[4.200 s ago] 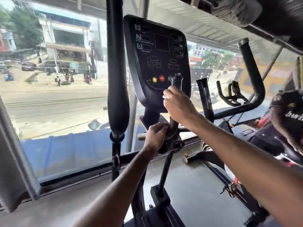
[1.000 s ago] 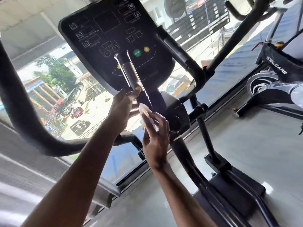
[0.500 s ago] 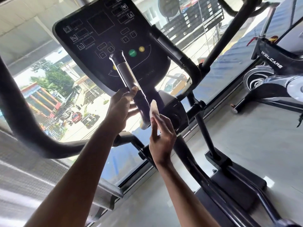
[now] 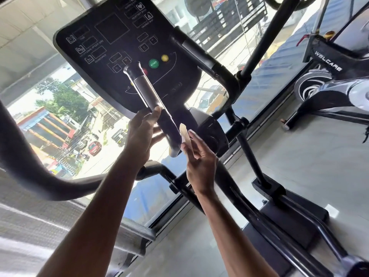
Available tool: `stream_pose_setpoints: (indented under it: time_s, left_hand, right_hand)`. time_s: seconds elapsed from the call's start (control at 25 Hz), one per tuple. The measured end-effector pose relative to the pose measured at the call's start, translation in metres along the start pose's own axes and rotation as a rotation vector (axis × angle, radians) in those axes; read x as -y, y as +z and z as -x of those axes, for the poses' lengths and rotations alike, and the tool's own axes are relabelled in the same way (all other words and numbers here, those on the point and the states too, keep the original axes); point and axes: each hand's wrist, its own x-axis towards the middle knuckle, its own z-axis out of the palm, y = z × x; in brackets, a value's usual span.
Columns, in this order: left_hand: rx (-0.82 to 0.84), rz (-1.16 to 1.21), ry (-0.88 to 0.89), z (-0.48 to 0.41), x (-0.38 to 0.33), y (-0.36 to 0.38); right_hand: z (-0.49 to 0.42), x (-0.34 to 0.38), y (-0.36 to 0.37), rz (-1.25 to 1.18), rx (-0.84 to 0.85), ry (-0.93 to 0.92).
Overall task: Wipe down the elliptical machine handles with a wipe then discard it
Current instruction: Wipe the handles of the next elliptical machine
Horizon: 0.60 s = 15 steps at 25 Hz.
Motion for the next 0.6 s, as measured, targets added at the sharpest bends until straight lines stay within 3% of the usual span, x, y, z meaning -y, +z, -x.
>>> stream_pose_setpoints:
  time_s: [0.4,0.6]
  left_hand:
    - [-0.05,-0.074,0.075,0.014,0.019,0.009]
    - [-0.048,-0.243,0.152,0.025,0.036,0.011]
  right_hand:
    - [-0.01,-0.032,0.011,0.108,0.015,0.101]
    - [-0.011,-0.052,0.015,0.062,0.028,0.16]
